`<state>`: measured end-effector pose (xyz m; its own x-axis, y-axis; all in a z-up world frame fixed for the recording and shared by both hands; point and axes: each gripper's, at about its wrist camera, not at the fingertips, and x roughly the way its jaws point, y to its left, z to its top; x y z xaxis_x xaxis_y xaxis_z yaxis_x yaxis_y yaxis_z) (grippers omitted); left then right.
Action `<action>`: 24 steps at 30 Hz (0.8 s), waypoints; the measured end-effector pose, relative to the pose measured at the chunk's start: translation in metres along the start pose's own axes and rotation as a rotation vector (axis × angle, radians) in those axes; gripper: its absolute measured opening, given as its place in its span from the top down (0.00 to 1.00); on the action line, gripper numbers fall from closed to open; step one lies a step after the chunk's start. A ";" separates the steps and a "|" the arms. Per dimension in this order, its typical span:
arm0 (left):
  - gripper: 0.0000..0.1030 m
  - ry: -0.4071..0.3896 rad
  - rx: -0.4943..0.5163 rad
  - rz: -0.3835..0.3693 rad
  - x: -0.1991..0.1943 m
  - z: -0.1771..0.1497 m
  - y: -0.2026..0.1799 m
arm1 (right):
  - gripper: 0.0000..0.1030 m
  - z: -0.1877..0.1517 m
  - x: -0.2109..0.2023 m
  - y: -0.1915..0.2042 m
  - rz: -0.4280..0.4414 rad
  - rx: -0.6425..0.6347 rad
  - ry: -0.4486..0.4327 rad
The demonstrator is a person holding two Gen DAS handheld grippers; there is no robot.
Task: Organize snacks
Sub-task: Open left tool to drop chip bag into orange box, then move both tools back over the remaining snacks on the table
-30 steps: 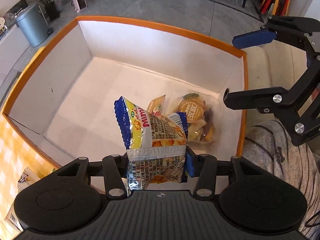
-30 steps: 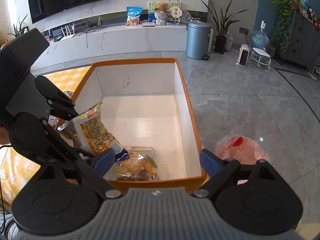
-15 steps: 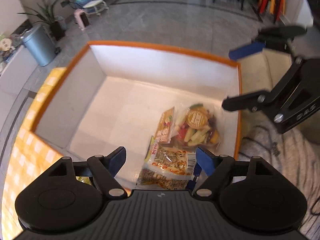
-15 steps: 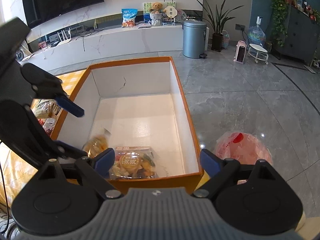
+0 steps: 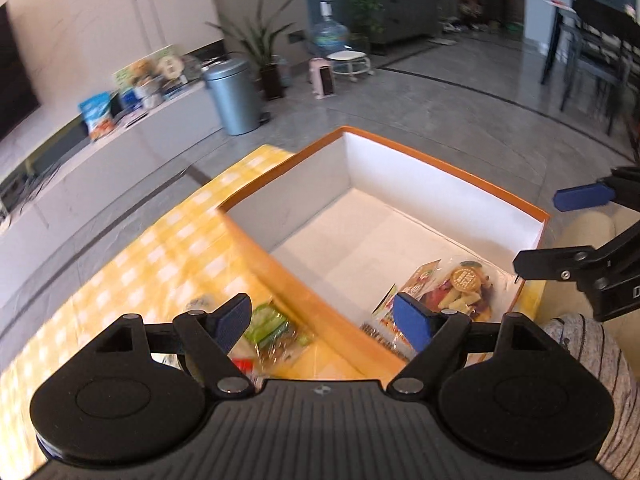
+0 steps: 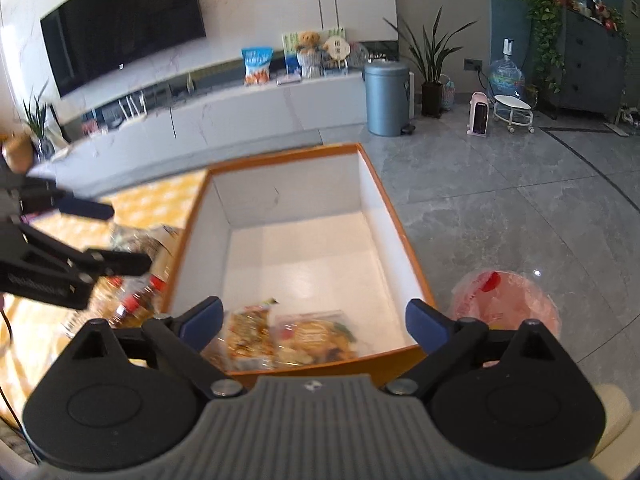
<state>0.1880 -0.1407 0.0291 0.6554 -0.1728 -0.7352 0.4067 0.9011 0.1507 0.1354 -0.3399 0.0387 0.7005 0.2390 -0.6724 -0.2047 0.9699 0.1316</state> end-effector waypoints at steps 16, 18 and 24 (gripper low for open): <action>0.08 -0.097 -0.280 0.173 -0.106 -0.057 0.067 | 0.06 0.000 -0.051 0.098 0.035 -0.047 -0.155; 0.08 -0.108 -0.314 0.196 -0.118 -0.064 0.077 | 0.06 0.005 -0.051 0.116 0.064 -0.070 -0.166; 0.08 -0.078 -0.413 0.227 -0.137 -0.093 0.107 | 0.06 0.014 -0.042 0.163 0.158 -0.101 -0.179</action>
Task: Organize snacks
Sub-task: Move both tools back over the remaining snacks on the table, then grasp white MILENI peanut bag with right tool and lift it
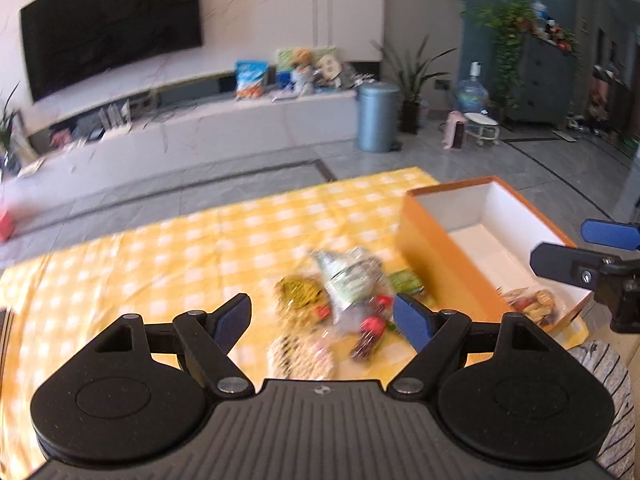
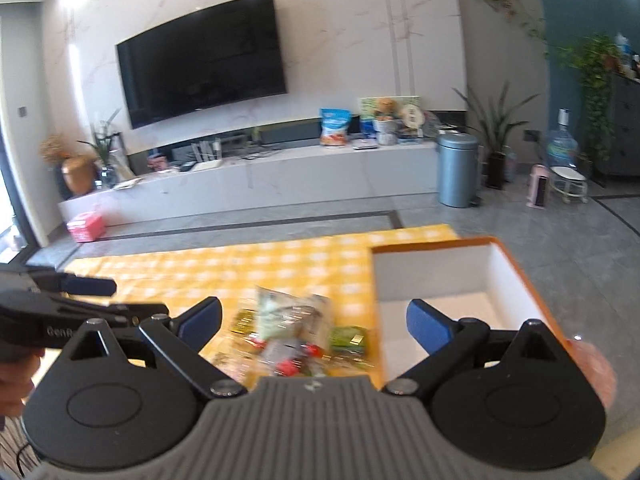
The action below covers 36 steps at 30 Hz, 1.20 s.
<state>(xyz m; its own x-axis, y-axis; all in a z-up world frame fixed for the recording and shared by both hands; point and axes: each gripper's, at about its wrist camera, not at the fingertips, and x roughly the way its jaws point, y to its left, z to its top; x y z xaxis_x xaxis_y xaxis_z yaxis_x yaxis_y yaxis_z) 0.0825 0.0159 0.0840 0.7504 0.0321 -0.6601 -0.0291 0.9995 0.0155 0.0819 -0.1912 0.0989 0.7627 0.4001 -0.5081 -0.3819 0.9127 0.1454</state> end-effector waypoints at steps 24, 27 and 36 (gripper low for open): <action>0.09 0.175 -0.216 0.094 0.079 -0.076 0.120 | 0.06 -0.066 0.172 0.088 0.101 0.043 0.418; 0.09 0.181 -0.234 0.086 0.087 -0.082 0.129 | 0.06 -0.075 0.197 0.096 0.096 0.081 0.478; 0.11 0.247 -0.252 0.072 0.099 -0.105 0.144 | 0.07 -0.092 0.245 0.123 -0.005 0.112 0.516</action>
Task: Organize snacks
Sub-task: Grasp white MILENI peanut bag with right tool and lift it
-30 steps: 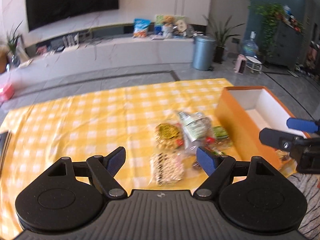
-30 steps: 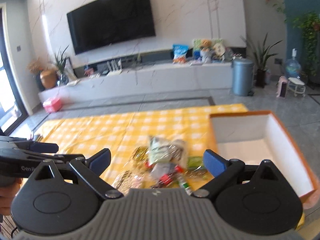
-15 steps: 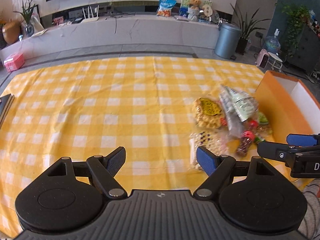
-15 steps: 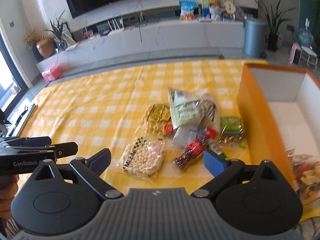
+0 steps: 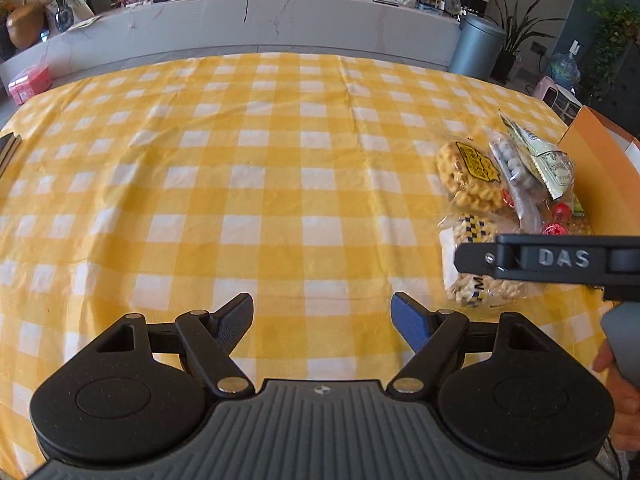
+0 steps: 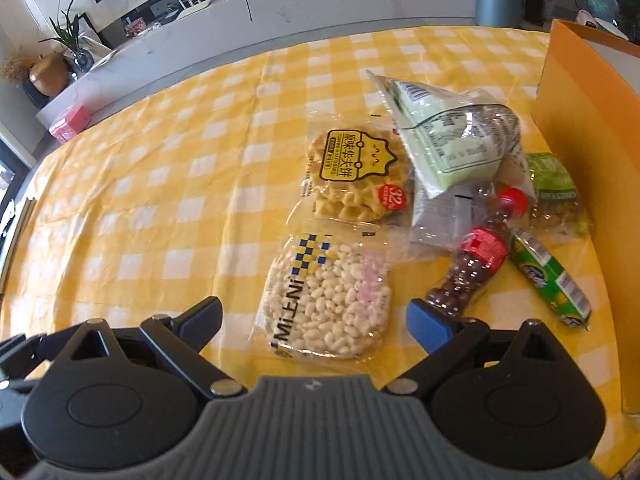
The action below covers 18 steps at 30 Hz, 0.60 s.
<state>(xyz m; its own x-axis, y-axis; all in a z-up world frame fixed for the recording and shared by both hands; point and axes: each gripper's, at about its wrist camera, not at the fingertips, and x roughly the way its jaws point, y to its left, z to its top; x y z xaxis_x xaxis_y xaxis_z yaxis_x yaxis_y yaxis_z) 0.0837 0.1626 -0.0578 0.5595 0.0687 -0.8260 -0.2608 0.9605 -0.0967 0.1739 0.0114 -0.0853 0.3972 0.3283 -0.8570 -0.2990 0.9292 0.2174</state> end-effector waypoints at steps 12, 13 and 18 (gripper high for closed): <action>0.11 0.001 -0.024 -0.018 -0.006 -0.002 0.007 | 0.23 -0.005 0.037 0.025 -0.130 -0.132 -0.031; 0.11 0.004 -0.022 -0.015 -0.005 -0.002 0.007 | 0.23 -0.008 0.036 0.026 -0.133 -0.151 -0.027; 0.11 0.007 -0.016 -0.016 -0.004 -0.002 0.004 | 0.23 -0.027 0.023 0.018 -0.103 -0.228 0.014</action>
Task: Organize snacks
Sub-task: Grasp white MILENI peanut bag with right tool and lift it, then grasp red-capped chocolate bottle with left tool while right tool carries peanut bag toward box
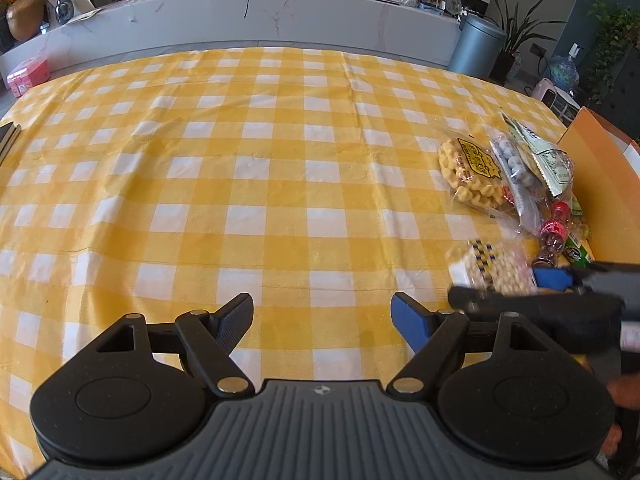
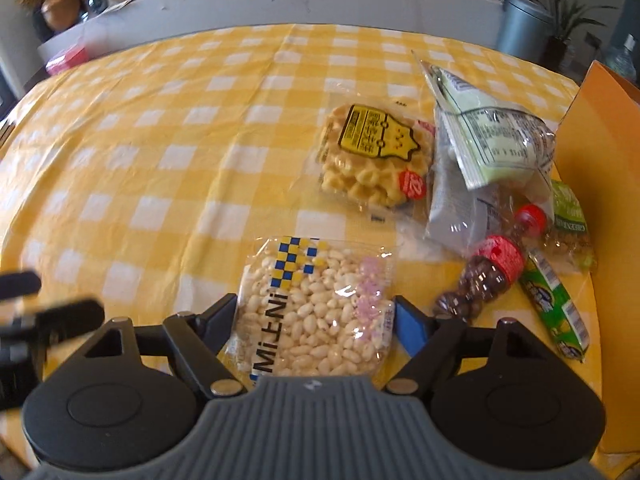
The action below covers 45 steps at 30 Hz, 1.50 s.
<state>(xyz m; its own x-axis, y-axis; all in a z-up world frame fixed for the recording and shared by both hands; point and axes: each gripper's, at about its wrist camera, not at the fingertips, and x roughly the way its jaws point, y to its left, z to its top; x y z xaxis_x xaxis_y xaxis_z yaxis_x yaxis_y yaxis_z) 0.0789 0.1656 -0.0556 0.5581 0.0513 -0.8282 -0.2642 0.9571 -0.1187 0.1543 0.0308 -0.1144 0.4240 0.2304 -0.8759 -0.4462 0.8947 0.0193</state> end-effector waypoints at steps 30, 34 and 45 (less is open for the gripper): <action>0.11 -0.009 0.096 0.064 -0.003 -0.007 -0.024 | 0.24 -0.025 -0.036 -0.013 0.075 -0.079 -0.045; 0.11 -0.029 0.099 0.064 -0.013 -0.002 -0.035 | 0.24 -0.021 -0.058 -0.030 0.057 -0.040 -0.104; 0.11 -0.142 0.125 0.031 -0.052 0.018 -0.104 | 0.24 -0.031 -0.130 -0.101 0.017 0.091 -0.266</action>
<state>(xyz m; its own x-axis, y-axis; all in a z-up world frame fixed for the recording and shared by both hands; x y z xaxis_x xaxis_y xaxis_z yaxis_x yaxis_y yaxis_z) 0.0915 0.0684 0.0095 0.6587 0.1125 -0.7440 -0.1883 0.9819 -0.0183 0.1196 -0.1020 -0.0174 0.6148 0.3270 -0.7177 -0.3872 0.9179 0.0865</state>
